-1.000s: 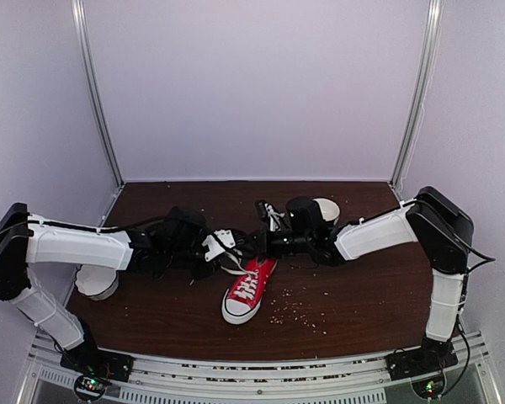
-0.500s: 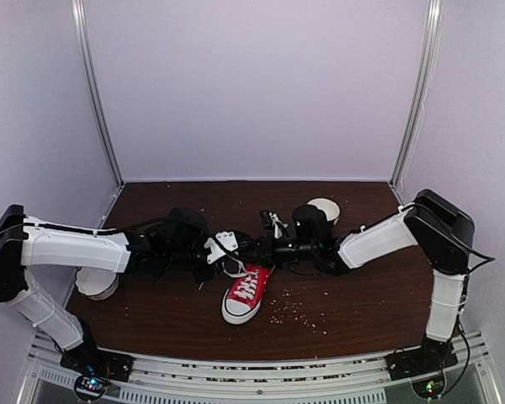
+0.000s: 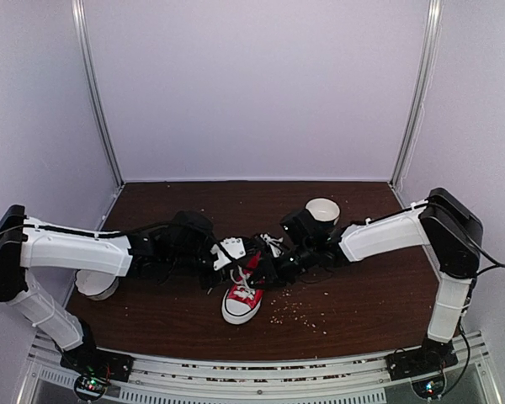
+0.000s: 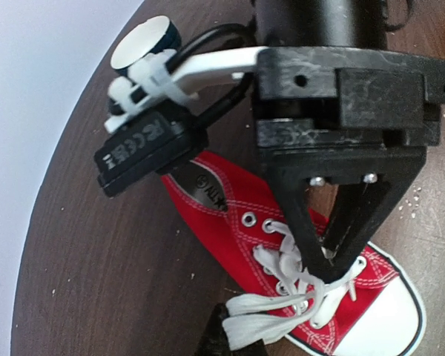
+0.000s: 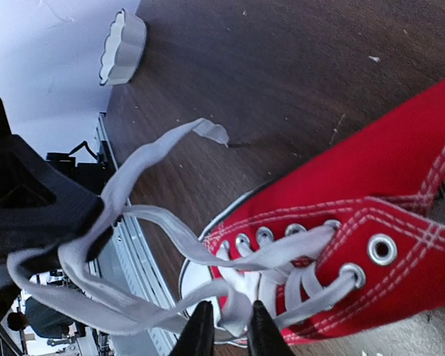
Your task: Tie the shoes
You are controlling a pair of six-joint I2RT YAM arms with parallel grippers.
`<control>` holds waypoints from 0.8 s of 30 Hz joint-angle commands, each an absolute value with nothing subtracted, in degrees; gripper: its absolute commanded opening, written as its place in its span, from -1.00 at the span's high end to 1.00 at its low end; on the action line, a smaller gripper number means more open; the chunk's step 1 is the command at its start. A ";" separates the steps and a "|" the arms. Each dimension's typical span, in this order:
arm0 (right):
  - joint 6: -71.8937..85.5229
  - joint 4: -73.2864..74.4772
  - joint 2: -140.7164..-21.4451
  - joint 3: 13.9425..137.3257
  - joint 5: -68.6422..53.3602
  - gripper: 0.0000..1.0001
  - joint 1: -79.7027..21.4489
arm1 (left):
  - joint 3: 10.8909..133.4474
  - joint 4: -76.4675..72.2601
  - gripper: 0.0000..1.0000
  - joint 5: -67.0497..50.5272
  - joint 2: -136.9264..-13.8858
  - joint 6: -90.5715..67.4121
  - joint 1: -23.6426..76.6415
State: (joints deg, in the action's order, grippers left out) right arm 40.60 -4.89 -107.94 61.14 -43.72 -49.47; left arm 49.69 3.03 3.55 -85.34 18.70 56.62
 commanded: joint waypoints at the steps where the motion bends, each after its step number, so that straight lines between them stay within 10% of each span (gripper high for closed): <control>1: 27.10 16.12 -103.69 65.02 -40.89 0.58 -49.20 | 51.90 0.31 1.00 3.74 -88.10 17.69 57.92; 13: 20.64 27.40 -97.32 66.19 -30.35 0.22 -46.61 | 55.97 1.34 1.00 6.77 -91.96 16.19 57.92; 24: 38.30 -13.41 -90.42 47.57 -30.59 0.65 -51.27 | 59.55 2.13 1.00 6.69 -95.74 13.88 57.92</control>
State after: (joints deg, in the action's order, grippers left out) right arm 29.36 6.63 -92.23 52.97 -32.67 -50.02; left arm 57.82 3.22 7.25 -94.94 15.09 58.06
